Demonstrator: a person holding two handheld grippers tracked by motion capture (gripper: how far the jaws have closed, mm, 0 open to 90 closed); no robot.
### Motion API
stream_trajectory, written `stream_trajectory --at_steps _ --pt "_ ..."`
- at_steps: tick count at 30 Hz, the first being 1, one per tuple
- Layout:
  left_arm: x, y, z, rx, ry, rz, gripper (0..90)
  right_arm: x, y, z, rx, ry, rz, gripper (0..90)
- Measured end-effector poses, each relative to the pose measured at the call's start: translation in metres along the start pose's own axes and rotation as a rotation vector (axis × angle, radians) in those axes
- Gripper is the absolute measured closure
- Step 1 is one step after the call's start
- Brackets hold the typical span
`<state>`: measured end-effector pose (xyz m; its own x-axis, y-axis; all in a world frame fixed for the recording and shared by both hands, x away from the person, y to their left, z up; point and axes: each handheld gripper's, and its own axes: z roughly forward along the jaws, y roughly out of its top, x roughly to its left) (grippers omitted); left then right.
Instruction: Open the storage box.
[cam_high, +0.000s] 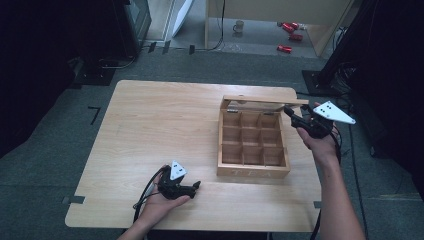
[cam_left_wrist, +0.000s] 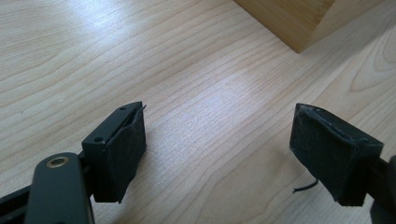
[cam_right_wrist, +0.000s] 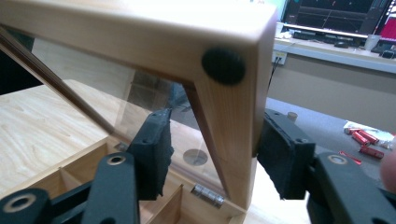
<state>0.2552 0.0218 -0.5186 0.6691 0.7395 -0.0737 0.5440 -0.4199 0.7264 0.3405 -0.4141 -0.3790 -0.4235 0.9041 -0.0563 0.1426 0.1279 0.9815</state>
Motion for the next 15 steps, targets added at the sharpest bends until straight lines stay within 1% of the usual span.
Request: stream_trajectory --at_steps 3,6,7,9,15 --pt "0.0 0.0 0.0 -0.001 -0.003 -0.003 19.1 -0.007 0.004 0.006 -0.007 0.005 -0.008 54.0" --pt "0.001 0.0 0.0 -0.002 -0.006 -0.007 19.1 -0.011 0.006 0.008 -0.008 0.008 -0.017 56.2" --pt "0.001 0.0 0.0 -0.003 -0.009 -0.008 19.1 -0.015 0.008 0.011 -0.01 0.01 -0.022 58.8" --pt "0.001 0.0 0.0 -0.003 -0.009 -0.008 19.1 -0.017 0.009 0.012 -0.012 0.01 -0.02 60.4" --pt "0.002 0.0 0.0 -0.004 -0.012 -0.01 19.1 -0.028 0.014 0.022 -0.016 0.023 0.015 63.6"
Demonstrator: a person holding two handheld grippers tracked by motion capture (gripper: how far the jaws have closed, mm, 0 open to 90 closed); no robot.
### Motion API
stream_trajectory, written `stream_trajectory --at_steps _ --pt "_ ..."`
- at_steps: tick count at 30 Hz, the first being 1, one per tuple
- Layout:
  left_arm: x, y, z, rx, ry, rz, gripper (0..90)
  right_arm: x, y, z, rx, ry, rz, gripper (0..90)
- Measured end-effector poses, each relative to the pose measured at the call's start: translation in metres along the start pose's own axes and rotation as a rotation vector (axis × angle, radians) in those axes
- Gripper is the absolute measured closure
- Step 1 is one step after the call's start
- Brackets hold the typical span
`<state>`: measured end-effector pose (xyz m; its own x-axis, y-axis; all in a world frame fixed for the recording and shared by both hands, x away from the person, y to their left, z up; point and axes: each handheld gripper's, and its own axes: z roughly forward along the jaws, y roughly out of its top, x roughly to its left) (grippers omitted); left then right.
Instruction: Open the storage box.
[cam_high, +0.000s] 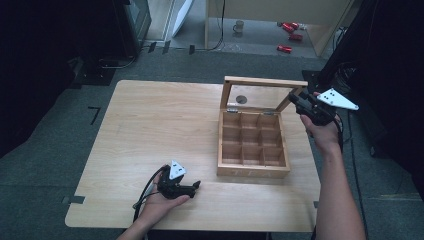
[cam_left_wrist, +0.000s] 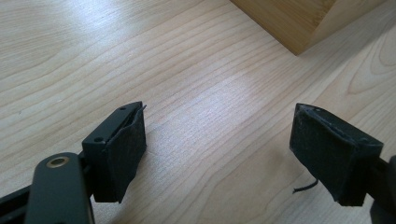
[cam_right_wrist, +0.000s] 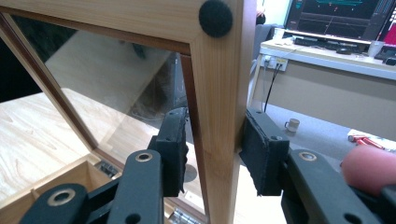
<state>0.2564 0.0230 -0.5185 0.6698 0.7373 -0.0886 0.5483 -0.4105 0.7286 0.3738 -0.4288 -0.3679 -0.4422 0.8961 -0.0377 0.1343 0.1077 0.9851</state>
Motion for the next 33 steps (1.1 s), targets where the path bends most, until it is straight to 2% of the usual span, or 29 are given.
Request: stream_trajectory --at_steps 11,18,33 --pt "0.001 0.0 0.0 -0.001 -0.006 -0.006 19.2 -0.02 0.013 0.023 0.037 0.014 0.035 67.3" --pt "0.001 0.0 0.0 -0.001 -0.005 -0.006 19.3 -0.029 0.017 0.038 0.048 0.012 0.095 67.4" --pt "-0.002 0.0 0.0 0.002 0.009 0.007 19.3 -0.043 0.024 0.071 0.099 -0.033 0.209 67.2"
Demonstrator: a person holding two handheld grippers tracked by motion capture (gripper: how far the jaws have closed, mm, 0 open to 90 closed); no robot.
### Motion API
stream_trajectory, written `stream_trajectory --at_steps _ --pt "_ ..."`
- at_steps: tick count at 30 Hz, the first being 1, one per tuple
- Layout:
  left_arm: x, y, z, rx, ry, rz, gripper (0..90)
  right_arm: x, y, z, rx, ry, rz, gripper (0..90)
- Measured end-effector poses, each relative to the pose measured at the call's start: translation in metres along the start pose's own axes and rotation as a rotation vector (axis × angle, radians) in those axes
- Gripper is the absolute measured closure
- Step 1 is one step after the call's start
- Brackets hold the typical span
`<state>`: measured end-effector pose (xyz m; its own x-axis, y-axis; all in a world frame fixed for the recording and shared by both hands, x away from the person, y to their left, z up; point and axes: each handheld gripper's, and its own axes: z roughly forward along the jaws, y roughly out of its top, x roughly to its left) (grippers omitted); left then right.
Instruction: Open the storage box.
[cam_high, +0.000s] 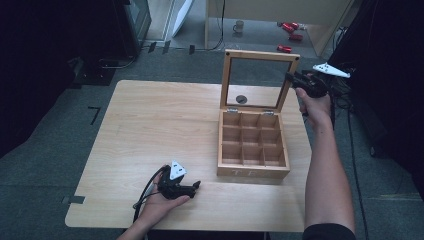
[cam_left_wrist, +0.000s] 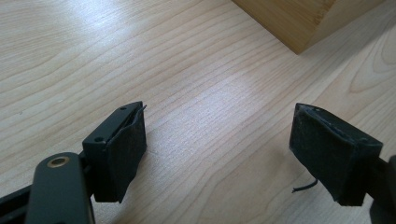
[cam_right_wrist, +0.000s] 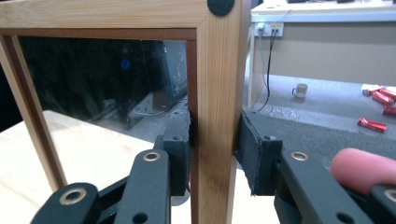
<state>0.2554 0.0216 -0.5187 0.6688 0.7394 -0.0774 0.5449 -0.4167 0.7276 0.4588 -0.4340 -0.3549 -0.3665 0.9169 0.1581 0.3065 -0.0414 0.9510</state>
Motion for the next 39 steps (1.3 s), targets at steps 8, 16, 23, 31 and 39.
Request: stream_trajectory --at_steps 8,16,23,31,39 --pt "0.0 0.0 0.0 0.001 0.002 0.005 19.3 -0.002 0.001 0.015 0.009 -0.047 0.055 67.1" --pt "0.0 0.0 0.0 0.001 0.001 0.004 19.3 0.0 0.001 0.025 0.015 -0.098 0.102 66.3" --pt "0.0 0.0 0.0 -0.001 -0.001 0.0 19.3 0.01 0.001 0.017 0.002 -0.157 0.156 55.4" --pt "0.0 0.0 0.0 0.002 0.006 0.008 19.3 0.014 -0.009 -0.006 0.026 -0.178 0.141 41.8" --pt "-0.002 0.0 0.001 0.008 0.021 0.023 19.4 0.025 -0.038 -0.037 0.085 -0.195 0.079 25.5"
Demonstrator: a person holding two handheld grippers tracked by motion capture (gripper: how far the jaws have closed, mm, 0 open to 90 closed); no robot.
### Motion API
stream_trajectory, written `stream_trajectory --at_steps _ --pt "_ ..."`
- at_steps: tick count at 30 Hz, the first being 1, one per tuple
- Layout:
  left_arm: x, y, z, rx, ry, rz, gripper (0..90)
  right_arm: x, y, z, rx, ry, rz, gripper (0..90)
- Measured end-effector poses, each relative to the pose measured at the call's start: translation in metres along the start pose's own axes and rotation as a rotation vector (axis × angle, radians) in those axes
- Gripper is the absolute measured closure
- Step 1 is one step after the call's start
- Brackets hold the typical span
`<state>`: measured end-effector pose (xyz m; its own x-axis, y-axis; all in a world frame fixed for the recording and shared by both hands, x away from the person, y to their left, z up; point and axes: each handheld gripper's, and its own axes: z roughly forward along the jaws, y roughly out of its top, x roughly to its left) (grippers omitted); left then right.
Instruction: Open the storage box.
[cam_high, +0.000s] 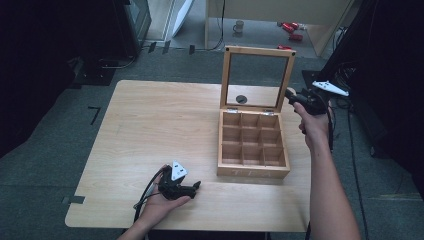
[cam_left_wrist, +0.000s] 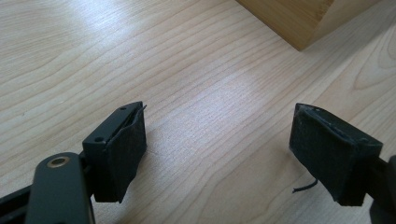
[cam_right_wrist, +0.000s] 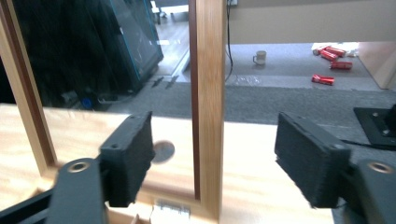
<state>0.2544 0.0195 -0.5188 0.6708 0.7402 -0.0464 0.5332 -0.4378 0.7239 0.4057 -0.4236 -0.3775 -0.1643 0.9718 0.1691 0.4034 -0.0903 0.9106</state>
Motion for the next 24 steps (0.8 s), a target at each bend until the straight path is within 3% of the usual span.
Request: stream_trajectory --at_steps 5,11,24 --pt "-0.001 0.0 0.0 0.002 0.004 0.003 19.3 0.001 -0.016 -0.017 0.028 -0.009 0.0 13.8" --pt "-0.001 0.0 0.0 0.005 0.009 0.008 19.3 0.006 -0.037 -0.036 0.049 0.001 -0.014 7.4" --pt "-0.002 0.0 0.0 0.006 0.017 0.012 19.3 0.013 -0.081 -0.07 0.073 0.008 -0.031 3.2"
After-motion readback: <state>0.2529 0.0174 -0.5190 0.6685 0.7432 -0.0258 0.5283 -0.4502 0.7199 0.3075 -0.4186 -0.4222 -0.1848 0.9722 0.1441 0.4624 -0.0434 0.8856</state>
